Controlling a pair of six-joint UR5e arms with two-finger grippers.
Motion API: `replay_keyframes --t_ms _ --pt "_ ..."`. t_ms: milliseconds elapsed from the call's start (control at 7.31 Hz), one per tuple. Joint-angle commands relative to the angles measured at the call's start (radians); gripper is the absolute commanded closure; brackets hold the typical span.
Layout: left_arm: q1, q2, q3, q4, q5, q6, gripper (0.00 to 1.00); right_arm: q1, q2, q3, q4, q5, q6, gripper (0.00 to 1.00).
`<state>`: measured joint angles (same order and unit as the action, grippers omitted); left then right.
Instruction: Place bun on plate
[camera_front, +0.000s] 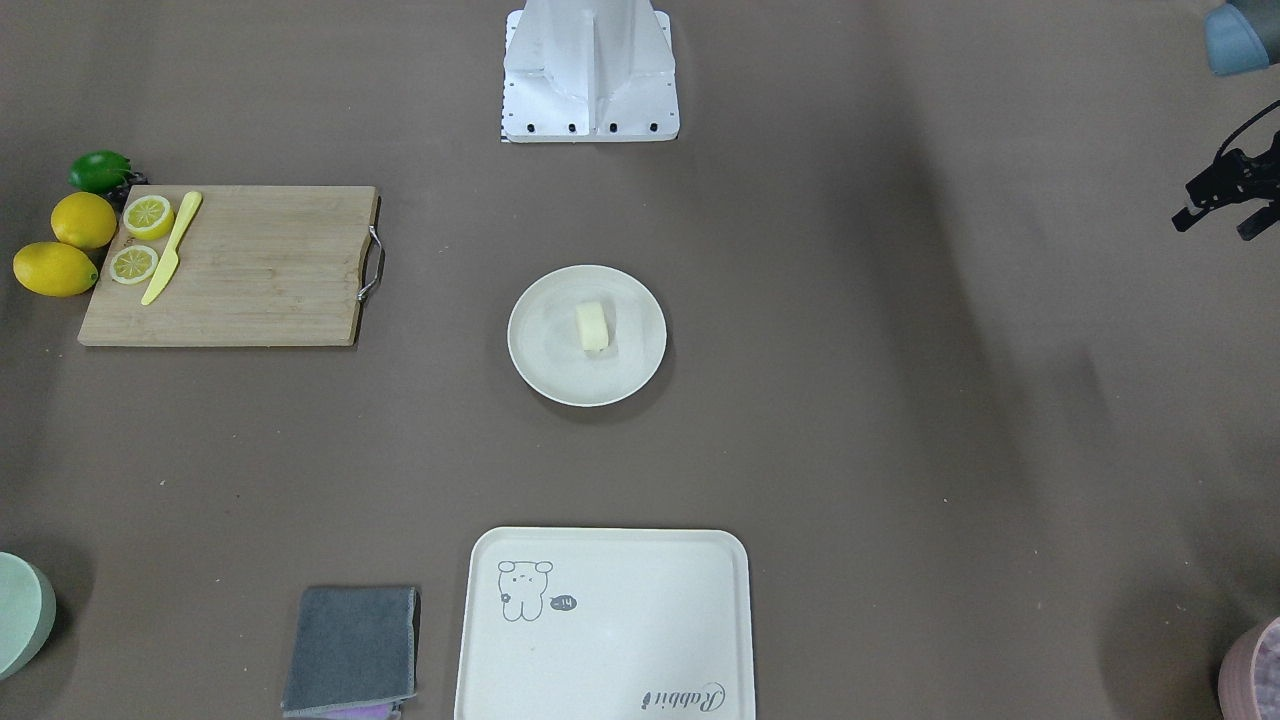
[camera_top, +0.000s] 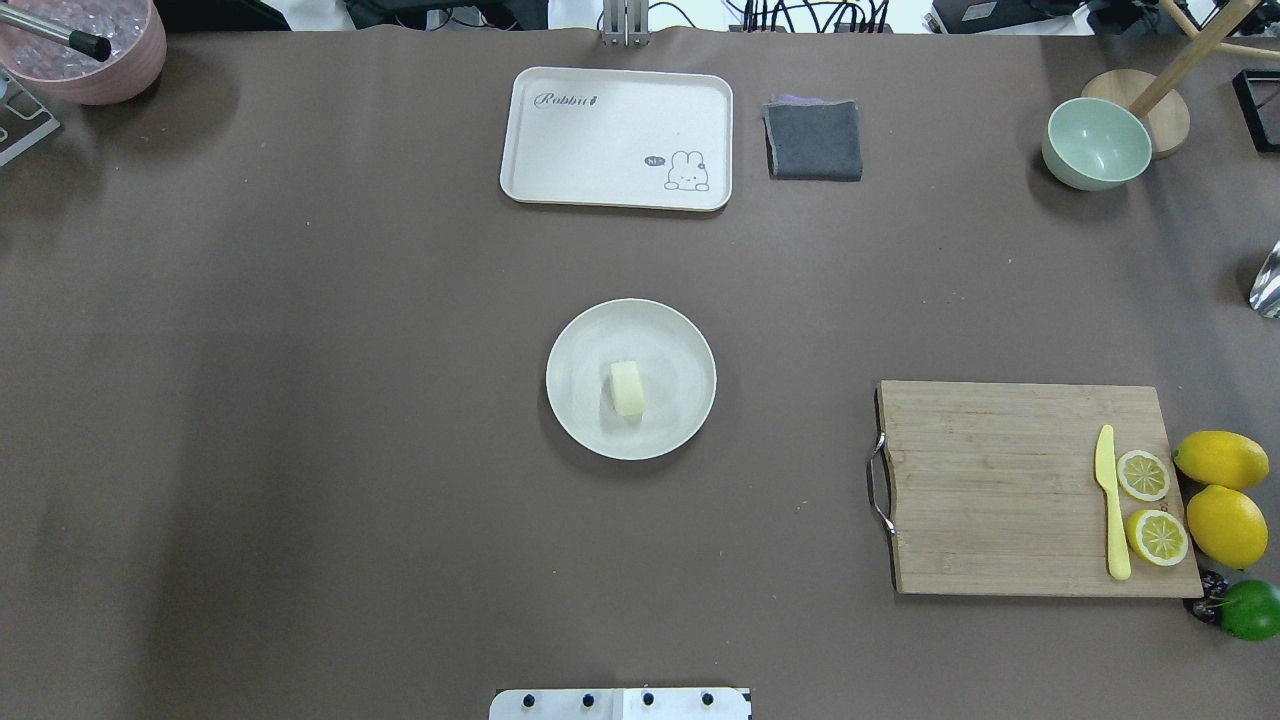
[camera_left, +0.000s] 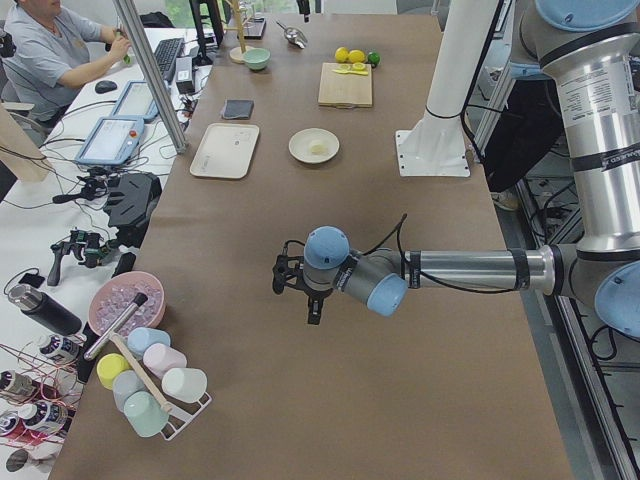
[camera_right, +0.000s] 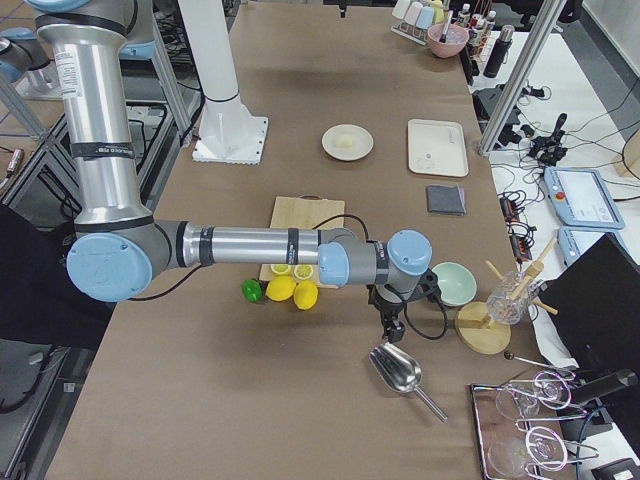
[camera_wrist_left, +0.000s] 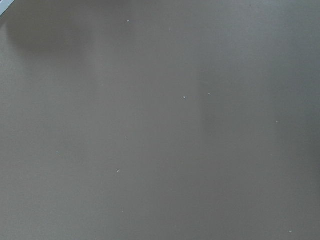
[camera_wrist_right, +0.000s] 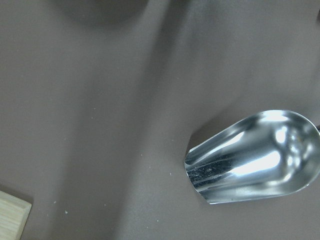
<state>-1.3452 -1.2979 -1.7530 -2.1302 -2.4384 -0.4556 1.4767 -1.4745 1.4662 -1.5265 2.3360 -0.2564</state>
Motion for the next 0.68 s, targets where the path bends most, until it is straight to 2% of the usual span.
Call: replay_keyframes --t_ms 0,547 --pt "-0.04 0.002 0.013 -0.001 -0.025 0.0 0.03 0.004 -0.023 0.002 0.008 0.003 -0.001 0.0" --pt "-0.049 -0.004 0.006 -0.002 -0.047 0.002 0.03 0.004 -0.023 -0.004 0.008 -0.006 0.006 0.0"
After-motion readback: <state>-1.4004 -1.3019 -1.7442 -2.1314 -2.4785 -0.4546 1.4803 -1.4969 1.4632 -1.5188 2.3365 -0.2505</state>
